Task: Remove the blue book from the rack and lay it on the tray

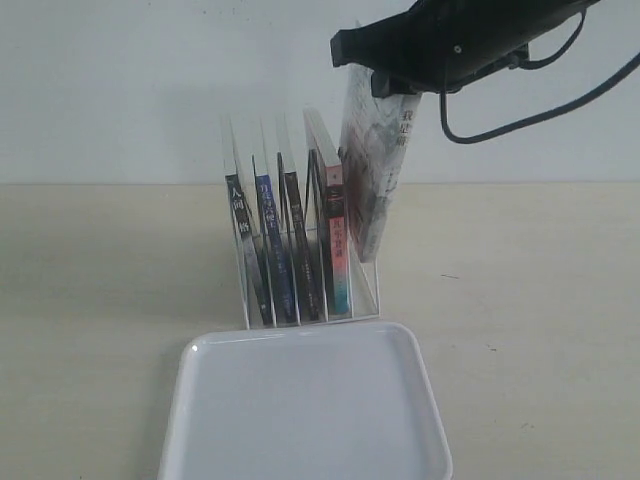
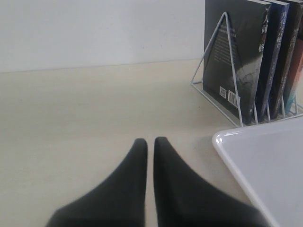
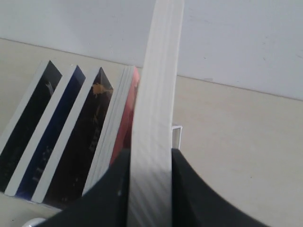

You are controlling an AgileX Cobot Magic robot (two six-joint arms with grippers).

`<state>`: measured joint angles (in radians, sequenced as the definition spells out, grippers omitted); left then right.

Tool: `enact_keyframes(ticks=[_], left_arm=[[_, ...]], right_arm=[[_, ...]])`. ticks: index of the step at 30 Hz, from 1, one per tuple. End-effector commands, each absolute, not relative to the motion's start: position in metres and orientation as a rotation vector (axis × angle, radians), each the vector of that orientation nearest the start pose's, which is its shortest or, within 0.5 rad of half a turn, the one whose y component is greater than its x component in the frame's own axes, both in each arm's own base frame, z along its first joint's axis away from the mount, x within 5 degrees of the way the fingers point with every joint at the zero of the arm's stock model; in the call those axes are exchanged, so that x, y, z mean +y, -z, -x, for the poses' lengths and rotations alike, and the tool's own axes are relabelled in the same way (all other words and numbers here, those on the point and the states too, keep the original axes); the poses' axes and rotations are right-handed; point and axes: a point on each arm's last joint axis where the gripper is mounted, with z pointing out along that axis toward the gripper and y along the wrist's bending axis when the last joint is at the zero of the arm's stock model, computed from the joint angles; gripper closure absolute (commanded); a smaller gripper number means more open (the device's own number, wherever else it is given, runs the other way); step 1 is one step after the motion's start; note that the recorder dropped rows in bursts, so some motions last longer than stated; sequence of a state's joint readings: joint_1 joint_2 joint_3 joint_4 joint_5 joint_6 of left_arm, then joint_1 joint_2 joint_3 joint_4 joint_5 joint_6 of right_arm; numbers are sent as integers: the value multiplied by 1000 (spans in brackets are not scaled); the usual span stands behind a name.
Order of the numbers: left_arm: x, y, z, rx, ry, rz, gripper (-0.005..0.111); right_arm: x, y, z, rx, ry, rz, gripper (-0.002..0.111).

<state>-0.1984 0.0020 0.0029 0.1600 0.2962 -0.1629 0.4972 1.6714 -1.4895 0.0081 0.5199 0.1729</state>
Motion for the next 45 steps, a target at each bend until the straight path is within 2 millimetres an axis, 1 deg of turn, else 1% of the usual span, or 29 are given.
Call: enact_keyframes(ticks=[1, 6, 15, 19, 28, 33, 42, 43, 45], left_arm=[[-7, -187, -54, 1769, 107, -133, 103], [-7, -187, -54, 1769, 107, -133, 103], [-7, -187, -54, 1769, 107, -133, 103], [-7, -187, -54, 1769, 107, -133, 103], [-7, -187, -54, 1769, 107, -133, 103], [-7, -187, -54, 1769, 107, -133, 103], [-7, -187, -54, 1769, 107, -133, 103], [-7, -187, -54, 1769, 107, -133, 103], [-7, -187, -54, 1769, 107, -133, 103]], right_arm=[[191, -343, -350, 2167, -403, 336, 101], [195, -328, -357, 2212, -390, 341, 101], [199, -313, -364, 2233, -383, 344, 101], [200, -311, -366, 2229, -384, 343, 101], [201, -314, -368, 2187, -390, 349, 101], [202, -310, -370, 2182, -371, 371, 101], [204, -298, -376, 2206, -360, 376, 101], [205, -297, -376, 2209, -359, 377, 100], [205, -294, -377, 2216, -358, 375, 90]])
